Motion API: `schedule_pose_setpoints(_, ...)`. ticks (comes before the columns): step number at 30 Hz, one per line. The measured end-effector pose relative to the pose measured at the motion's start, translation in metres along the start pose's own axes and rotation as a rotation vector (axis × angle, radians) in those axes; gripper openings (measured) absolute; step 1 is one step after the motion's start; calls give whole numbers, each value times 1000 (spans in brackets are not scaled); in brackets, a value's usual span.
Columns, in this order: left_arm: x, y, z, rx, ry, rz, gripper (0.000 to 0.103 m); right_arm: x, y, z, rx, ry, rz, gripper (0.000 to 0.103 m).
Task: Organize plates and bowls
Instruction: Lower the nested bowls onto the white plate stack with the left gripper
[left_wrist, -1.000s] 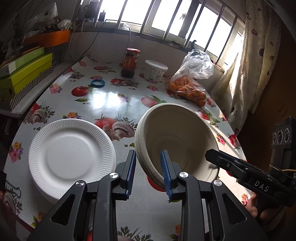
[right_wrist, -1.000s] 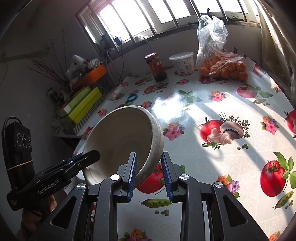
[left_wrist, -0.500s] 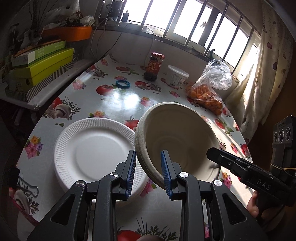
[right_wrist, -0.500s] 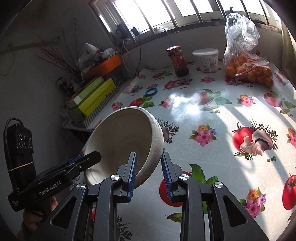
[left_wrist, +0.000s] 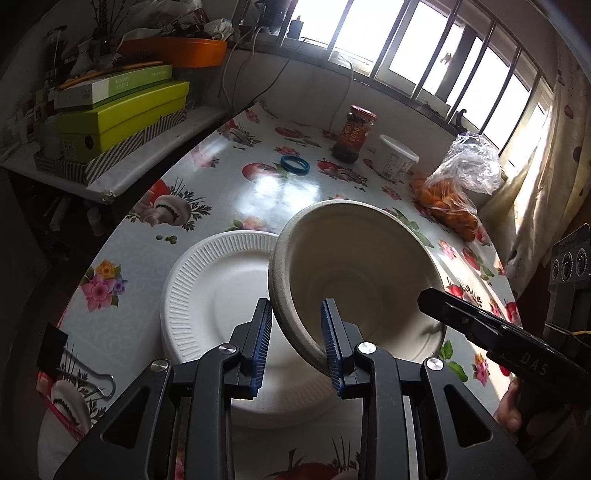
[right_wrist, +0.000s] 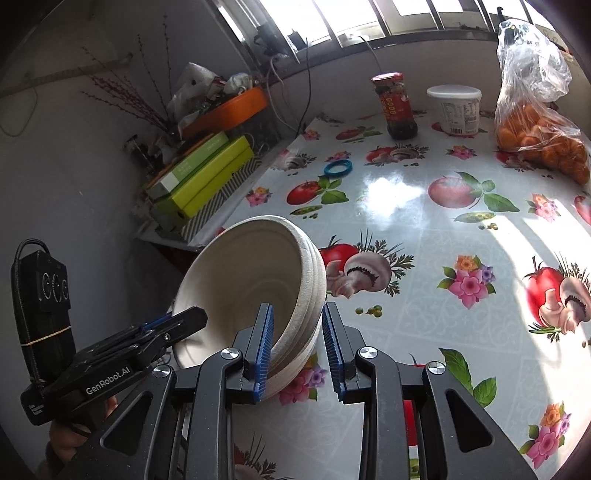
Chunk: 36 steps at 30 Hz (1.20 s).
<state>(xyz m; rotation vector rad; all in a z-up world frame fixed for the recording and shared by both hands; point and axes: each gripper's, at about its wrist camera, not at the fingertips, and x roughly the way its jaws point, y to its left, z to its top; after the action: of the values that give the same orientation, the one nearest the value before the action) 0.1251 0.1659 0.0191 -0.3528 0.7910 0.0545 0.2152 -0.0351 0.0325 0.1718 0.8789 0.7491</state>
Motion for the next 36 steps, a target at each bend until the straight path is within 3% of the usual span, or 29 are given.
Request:
schedule_pose_setpoints(19,3,39,3,-55,12,61,29,45,21,5,-17,66,47,27)
schedule_pose_setpoints(36,5,45,2,-57,14,72,29,56,23,3,-8,77,44,27)
